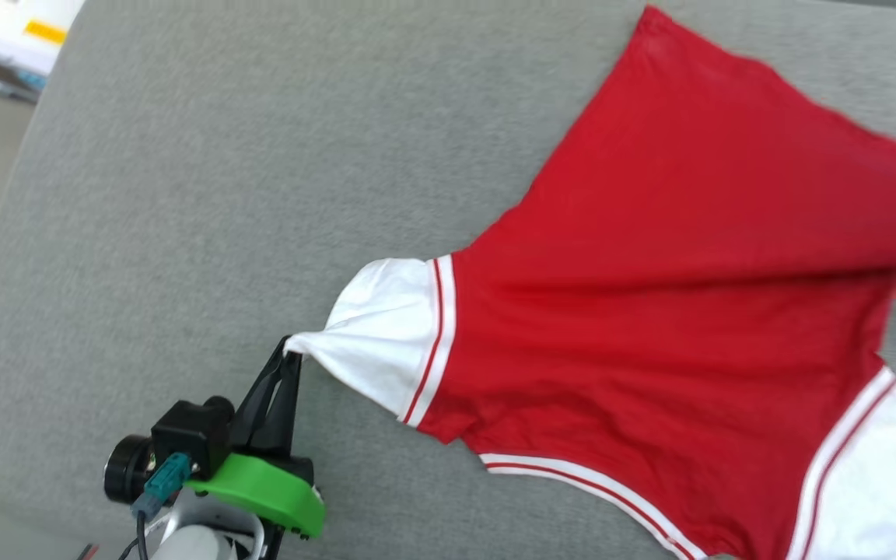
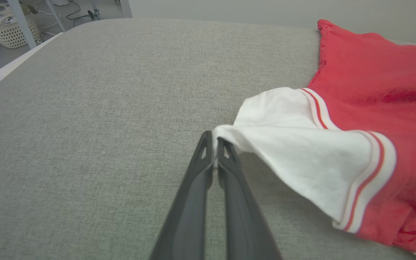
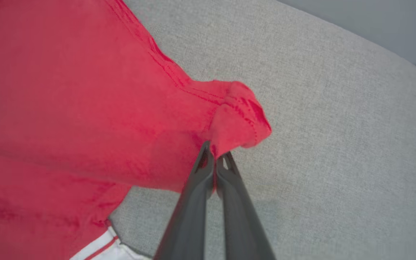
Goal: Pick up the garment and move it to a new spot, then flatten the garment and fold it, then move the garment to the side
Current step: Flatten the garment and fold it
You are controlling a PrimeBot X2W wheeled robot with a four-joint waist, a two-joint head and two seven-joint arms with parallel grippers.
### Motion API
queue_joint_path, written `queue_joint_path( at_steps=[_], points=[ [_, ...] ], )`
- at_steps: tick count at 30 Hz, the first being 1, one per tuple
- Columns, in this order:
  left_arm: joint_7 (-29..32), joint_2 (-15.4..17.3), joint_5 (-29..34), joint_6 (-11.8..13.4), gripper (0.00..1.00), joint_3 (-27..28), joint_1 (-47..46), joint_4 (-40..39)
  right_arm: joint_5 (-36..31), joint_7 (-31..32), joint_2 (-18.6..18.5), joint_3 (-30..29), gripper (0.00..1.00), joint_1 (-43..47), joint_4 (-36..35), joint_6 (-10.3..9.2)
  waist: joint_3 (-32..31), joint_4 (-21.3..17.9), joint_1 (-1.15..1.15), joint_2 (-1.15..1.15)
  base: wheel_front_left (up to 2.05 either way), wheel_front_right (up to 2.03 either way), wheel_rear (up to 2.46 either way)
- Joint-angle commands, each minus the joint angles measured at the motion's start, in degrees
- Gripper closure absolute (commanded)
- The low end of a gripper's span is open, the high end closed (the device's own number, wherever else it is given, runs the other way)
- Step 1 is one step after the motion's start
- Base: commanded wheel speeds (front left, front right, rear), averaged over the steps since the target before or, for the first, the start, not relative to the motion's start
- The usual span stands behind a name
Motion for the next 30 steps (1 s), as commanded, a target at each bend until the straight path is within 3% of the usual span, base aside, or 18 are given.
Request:
queue_joint_path(
  at_steps=[1,9,15,20,25,26,27,30],
  points=[
    [0.20,0.65,-0.29,0.66,1.00,0.49,1.17,-0.35,0.62,-1.23,-0.31,-0.78,1.00,3.53,-0.83,-0.04,-5.41,-5.89,0.00,0.00,0.00,0.00,0.00],
    [1.12,2.14,-1.08,2.61,1.00,1.86,4.28,-2.30,2.53,-5.35,2.04,-6.62,1.00,23.88,-5.37,-0.04,-7.45,-9.58,0.00,0.00,0.00,0.00,0.00],
    [1.48,2.55,-1.48,3.39,1.00,2.20,5.36,-3.47,2.09,-6.86,9.17,-8.44,1.00,34.82,-5.80,-0.04,-7.39,-10.78,0.00,0.00,0.00,0.00,0.00],
    [2.24,2.96,-1.57,3.28,1.00,1.87,5.21,-3.78,0.81,-7.98,14.09,-4.21,1.00,36.65,-1.34,-0.04,-6.99,-10.88,0.00,0.00,0.00,0.00,0.00],
    [2.48,3.48,-1.74,3.38,1.00,2.09,5.06,-3.77,0.61,-10.03,14.11,-2.16,1.00,34.53,2.00,-0.04,-7.11,-10.99,0.00,0.00,0.00,0.00,0.00],
    [2.44,3.54,-1.83,3.46,1.00,2.21,5.15,-3.76,0.57,-10.25,13.77,-2.37,0.57,33.89,2.36,-0.04,-7.21,-11.13,0.00,0.00,0.00,0.00,0.00],
    [2.40,3.62,-1.91,3.55,1.00,2.33,5.30,-3.77,0.43,-10.29,13.07,-2.51,0.00,32.98,2.36,-0.04,-7.33,-11.28,0.00,0.00,0.00,0.00,0.00],
    [2.35,3.82,-2.08,3.61,1.00,2.43,5.59,-3.78,0.94,-10.80,11.05,-3.71,0.00,30.13,0.19,-0.04,-7.75,-11.38,0.00,0.00,0.00,0.00,0.00]
  ],
)
